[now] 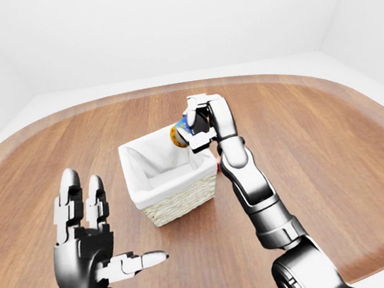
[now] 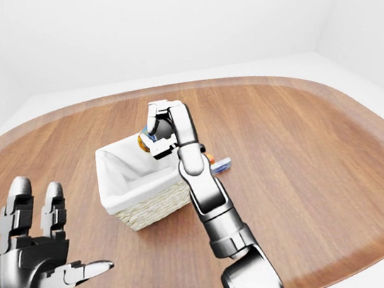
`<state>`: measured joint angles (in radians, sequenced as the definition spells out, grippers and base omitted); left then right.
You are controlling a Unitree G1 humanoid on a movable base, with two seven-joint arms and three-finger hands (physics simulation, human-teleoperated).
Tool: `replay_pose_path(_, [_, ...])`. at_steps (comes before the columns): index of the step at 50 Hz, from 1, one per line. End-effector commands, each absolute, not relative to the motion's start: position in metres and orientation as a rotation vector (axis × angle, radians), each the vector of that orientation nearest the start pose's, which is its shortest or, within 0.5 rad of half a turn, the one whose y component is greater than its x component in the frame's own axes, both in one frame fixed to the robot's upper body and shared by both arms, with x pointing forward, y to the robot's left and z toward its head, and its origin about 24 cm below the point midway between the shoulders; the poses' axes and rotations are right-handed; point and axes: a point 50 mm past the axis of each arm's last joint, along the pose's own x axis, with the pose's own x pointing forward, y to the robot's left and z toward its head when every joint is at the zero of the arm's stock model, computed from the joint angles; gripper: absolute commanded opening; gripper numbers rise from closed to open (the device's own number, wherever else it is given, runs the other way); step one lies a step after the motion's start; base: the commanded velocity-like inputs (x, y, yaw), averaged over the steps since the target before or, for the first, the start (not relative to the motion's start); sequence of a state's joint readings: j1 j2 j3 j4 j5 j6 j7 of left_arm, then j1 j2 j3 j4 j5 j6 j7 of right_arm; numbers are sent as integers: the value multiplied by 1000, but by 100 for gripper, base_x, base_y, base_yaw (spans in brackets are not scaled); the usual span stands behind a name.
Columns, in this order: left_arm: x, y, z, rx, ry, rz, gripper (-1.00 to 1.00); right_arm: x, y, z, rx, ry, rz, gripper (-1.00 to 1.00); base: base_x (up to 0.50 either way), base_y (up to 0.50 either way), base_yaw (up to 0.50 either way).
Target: Pick up the alphabet soup and put it in the basket.
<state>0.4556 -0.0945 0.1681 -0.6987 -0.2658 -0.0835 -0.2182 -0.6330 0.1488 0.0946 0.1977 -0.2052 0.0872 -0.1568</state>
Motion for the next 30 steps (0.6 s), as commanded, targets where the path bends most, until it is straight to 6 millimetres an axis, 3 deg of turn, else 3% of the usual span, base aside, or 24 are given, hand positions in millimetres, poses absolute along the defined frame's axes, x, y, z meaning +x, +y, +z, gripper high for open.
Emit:
replay_pose_path(1, [148, 193, 124, -164, -399, 64, 100, 350, -20, 180, -90, -322, 100, -100, 0, 0, 0])
replay_pose_path(8, [147, 195, 125, -169, -399, 60, 100, 366, 1, 167, -147, -201, 96, -100, 0, 0, 0])
replay_pose_path(17, [145, 197, 127, -177, -403, 60, 100, 378, 9, 148, -223, -61, 72, -100, 0, 0, 0])
replay_pose_path(30, [143, 199, 129, -182, -406, 60, 100, 380, 16, 147, -284, -47, 51, -100, 0, 0, 0])
